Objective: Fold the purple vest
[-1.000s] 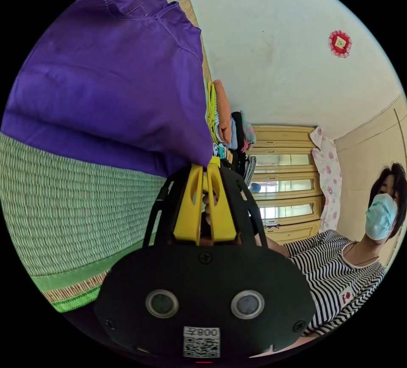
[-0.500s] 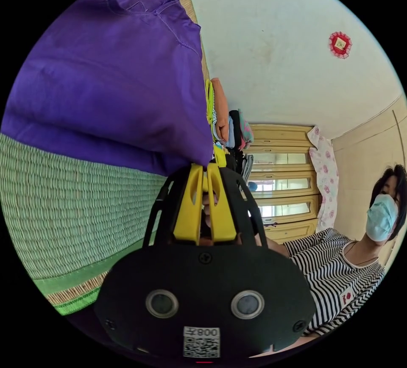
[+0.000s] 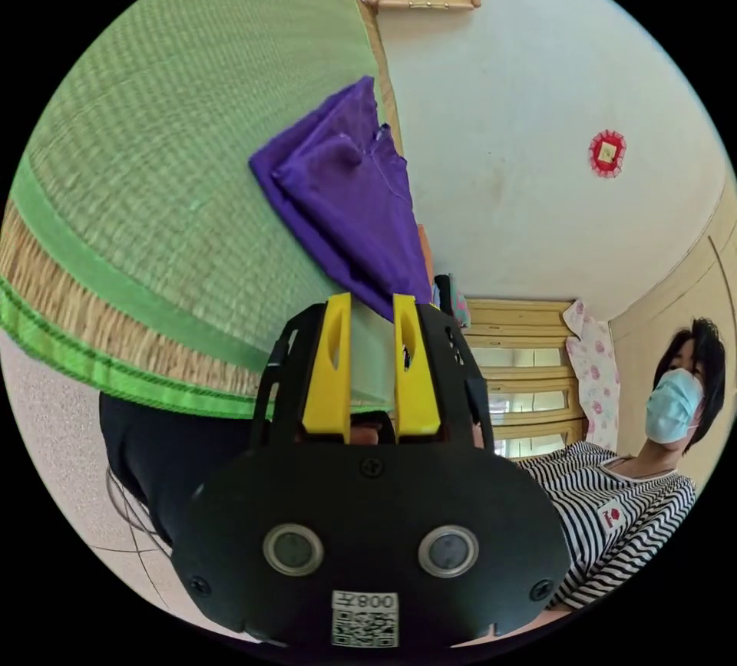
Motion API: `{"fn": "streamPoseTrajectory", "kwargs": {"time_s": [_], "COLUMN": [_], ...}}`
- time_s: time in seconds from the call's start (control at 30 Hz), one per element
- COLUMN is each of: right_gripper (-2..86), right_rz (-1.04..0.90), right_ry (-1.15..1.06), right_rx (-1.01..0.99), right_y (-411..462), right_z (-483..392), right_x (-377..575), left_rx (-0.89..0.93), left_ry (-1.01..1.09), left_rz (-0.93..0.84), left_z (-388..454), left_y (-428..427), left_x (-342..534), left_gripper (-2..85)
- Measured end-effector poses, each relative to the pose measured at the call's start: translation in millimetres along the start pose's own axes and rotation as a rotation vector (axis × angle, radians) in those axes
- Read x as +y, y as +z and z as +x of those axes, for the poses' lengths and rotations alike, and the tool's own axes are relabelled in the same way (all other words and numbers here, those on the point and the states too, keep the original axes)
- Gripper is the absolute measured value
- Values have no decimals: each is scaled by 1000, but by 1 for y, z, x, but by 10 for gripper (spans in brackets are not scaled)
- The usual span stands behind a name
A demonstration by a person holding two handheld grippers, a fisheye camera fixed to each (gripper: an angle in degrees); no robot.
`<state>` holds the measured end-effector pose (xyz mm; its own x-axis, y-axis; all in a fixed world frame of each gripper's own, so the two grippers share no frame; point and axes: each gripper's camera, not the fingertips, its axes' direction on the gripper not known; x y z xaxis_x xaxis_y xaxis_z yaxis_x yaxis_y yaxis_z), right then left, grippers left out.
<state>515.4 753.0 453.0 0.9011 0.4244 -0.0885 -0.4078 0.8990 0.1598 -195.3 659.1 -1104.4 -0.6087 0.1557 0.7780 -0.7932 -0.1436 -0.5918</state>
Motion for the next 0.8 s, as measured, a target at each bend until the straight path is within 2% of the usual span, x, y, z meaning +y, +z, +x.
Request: {"fn": "streamPoseTrajectory", "kwargs": {"time_s": [0.23, 0.47, 0.67, 0.8], "right_gripper": [63, 62, 61, 67], "right_rz": [5, -12, -18, -20], "right_ry": [-13, -24, -22, -62], "right_rx": [-2, 33, 59, 86], "right_y": [-4, -7, -12, -20], "right_z": [-10, -16, -20, -33], "right_x": [2, 1, 4, 4], "left_rx": [45, 58, 55, 139], "left_ry": [-79, -104, -124, -101], "left_rz": [103, 132, 152, 190], "left_z": [-21, -20, -18, -4], "left_y": [-21, -25, -32, -38], "left_x": [-16, -24, -19, -12], "left_gripper": [103, 93, 35, 15]}}
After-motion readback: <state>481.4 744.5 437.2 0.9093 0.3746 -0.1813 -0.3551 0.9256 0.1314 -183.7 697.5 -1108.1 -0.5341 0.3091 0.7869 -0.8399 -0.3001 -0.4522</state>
